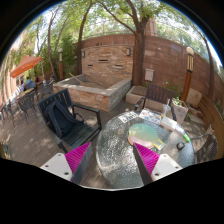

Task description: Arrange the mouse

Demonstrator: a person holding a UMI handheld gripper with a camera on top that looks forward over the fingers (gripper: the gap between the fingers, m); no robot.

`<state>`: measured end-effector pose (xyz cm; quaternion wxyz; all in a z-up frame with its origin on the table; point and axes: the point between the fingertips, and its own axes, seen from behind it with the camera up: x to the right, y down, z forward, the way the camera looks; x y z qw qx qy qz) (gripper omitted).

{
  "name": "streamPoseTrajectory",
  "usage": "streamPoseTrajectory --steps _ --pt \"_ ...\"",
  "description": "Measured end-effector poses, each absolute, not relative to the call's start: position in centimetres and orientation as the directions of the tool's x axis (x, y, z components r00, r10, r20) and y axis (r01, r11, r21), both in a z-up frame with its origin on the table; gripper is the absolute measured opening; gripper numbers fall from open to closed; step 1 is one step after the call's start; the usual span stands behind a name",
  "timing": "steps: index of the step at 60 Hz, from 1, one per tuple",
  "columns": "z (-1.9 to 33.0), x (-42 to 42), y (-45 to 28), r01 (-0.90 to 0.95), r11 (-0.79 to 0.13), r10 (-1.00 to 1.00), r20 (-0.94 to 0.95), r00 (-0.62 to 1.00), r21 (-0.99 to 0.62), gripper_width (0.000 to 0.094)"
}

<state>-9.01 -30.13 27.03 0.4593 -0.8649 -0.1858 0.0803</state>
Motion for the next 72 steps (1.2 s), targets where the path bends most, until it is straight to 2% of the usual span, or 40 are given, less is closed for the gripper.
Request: streamPoseTrajectory --steps 9,21,31,40,48,57,72 --pt "24.3 -6.0 -29.9 0.227 -0.566 0.347 0.021 0.938 -0.793 0.0848" --pt "14.7 6.6 -26.7 0.174 -0.679 0.25 -0.002 0.968 -0.713 0.0857" --pt "8.7 18.5 -21.0 0.105 -0.723 0.135 0.009 0.991 -0.683 0.0851" --pt "5.6 27.6 -13.0 0.074 -0.682 0.061 0.044 0.997 -0.727 0.0848" --pt "2.8 31.6 -6.6 0.036 -0.68 0.027 0.024 0.999 -0.732 0.0849" --pt "0.2 33.4 -0.9 -0.032 -0.695 -0.014 -0.031 0.999 -0.718 0.0849" --pt "-1.0 33.1 4.4 -0.068 -0.69 -0.041 -0.055 0.998 -0.721 0.084"
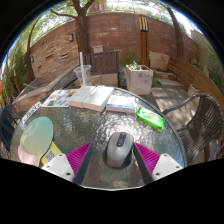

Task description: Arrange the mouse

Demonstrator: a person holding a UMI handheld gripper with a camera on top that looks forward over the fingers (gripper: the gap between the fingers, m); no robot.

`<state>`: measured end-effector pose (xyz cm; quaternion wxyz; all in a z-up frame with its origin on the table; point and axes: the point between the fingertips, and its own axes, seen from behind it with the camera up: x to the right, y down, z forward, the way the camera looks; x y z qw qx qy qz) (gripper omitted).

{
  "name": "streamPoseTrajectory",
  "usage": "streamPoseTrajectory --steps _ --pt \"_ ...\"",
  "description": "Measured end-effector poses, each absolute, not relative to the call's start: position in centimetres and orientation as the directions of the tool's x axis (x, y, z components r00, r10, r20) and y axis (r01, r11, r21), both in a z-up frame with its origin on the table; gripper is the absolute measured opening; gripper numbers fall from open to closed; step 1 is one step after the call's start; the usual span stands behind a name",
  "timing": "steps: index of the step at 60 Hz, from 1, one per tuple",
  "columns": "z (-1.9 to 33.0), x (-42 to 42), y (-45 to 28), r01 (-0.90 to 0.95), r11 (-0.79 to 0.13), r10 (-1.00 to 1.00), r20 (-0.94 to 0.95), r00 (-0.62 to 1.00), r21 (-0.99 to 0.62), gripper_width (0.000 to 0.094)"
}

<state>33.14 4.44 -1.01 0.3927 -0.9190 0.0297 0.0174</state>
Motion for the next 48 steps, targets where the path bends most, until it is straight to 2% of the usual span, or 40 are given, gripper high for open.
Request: streamPoseTrajectory --steps 6,12,23,30,34,42,48 --pt "-1.4 33.3 5.7 -0.042 -0.686 -0.045 -0.015 0.999 -0.727 0.073" --pt "-1.5 33.4 6.3 -0.014 -0.685 -0.043 0.022 0.999 -0.729 0.0485" --pt "-1.4 33.4 6.3 -0.029 -0.685 -0.06 0.017 0.998 -0.728 0.0376" --pt "0.2 34.4 6.3 -0.034 -0.666 -0.103 0.046 0.994 -0.745 0.0355" --pt "3.6 34.8 6.6 -0.057 -0.619 -0.154 0.05 0.987 -0.784 0.0355" --pt "15.8 32.1 8.0 -0.101 -0.445 -0.216 -0.003 0.976 -0.89 0.0357" --pt "22.9 25.4 8.4 -0.107 -0.329 -0.172 -0.052 0.984 -0.938 0.0358"
